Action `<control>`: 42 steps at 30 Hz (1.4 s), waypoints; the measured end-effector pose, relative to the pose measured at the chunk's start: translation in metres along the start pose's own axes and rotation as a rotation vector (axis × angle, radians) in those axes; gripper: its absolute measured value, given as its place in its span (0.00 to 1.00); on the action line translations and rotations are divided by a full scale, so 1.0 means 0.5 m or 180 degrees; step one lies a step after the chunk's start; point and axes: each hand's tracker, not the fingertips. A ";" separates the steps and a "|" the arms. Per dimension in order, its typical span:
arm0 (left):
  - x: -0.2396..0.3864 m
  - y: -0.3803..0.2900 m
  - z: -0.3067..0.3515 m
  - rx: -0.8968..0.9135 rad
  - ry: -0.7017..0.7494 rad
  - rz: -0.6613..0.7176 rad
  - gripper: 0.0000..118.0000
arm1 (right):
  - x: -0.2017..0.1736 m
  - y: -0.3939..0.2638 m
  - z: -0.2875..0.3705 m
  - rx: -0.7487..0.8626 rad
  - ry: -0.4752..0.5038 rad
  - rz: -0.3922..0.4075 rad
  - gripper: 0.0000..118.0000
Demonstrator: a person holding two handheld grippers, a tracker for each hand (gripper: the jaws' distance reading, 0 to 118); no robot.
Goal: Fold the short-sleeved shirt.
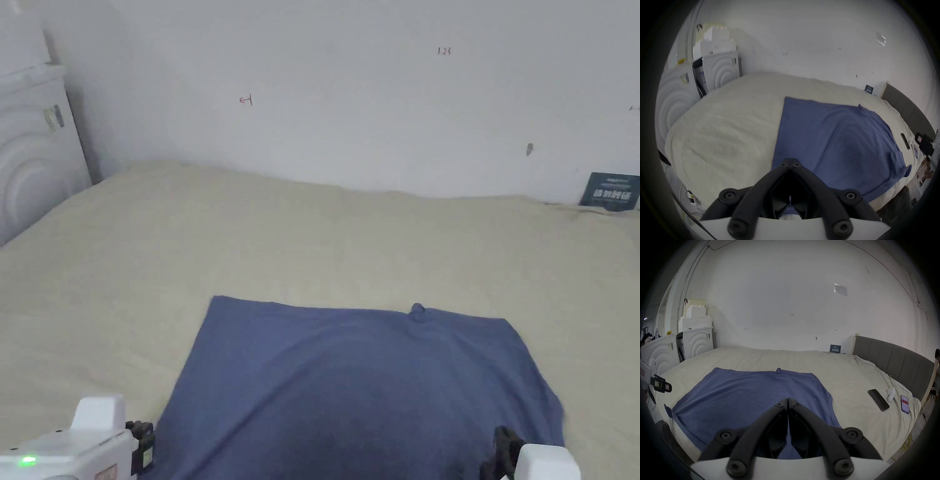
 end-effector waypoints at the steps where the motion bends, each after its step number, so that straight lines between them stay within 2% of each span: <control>1: -0.011 0.001 -0.012 -0.0205 0.0033 0.0029 0.00 | 0.000 -0.002 -0.001 -0.0005 0.0009 -0.0013 0.01; 6: -0.040 -0.016 -0.025 -0.0517 0.0051 0.0155 0.02 | -0.004 -0.011 0.000 -0.0061 0.0026 -0.0007 0.01; 8: -0.045 -0.031 -0.026 -0.0624 0.0077 0.0133 0.14 | -0.004 -0.016 0.001 -0.0083 0.0028 0.0002 0.01; 10: -0.047 -0.049 -0.034 -0.0840 0.0103 0.0081 0.33 | -0.005 -0.022 -0.001 -0.0119 0.0031 -0.0013 0.01; 12: -0.050 -0.071 -0.046 -0.0961 0.0142 0.0078 0.46 | -0.008 -0.028 -0.002 -0.0146 0.0037 -0.0004 0.01; 18: -0.041 -0.104 -0.062 -0.0924 0.0242 0.0070 0.47 | -0.011 -0.041 -0.002 -0.0207 0.0065 0.0008 0.01; 22: -0.015 -0.122 -0.053 -0.0902 0.0400 -0.0224 0.47 | -0.006 -0.047 0.005 -0.0248 0.0060 0.0024 0.01; 31: -0.014 -0.134 -0.054 -0.0874 0.0449 -0.0106 0.45 | 0.020 -0.069 0.020 -0.0368 -0.0022 0.0076 0.01; 32: -0.009 -0.129 -0.052 -0.0894 0.0446 -0.0093 0.43 | 0.022 -0.072 0.021 -0.0378 -0.0031 0.0069 0.01; 35: 0.002 -0.126 -0.048 -0.0924 0.0391 -0.0146 0.29 | 0.024 -0.075 0.020 -0.0415 -0.0031 0.0056 0.01; 39: 0.027 -0.132 -0.044 -0.0902 0.0362 -0.0342 0.01 | 0.020 -0.079 0.019 -0.0424 -0.0022 0.0092 0.01; 42: 0.024 -0.130 -0.036 -0.0878 0.0345 -0.0358 0.00 | 0.018 -0.078 0.018 -0.0424 -0.0013 0.0105 0.01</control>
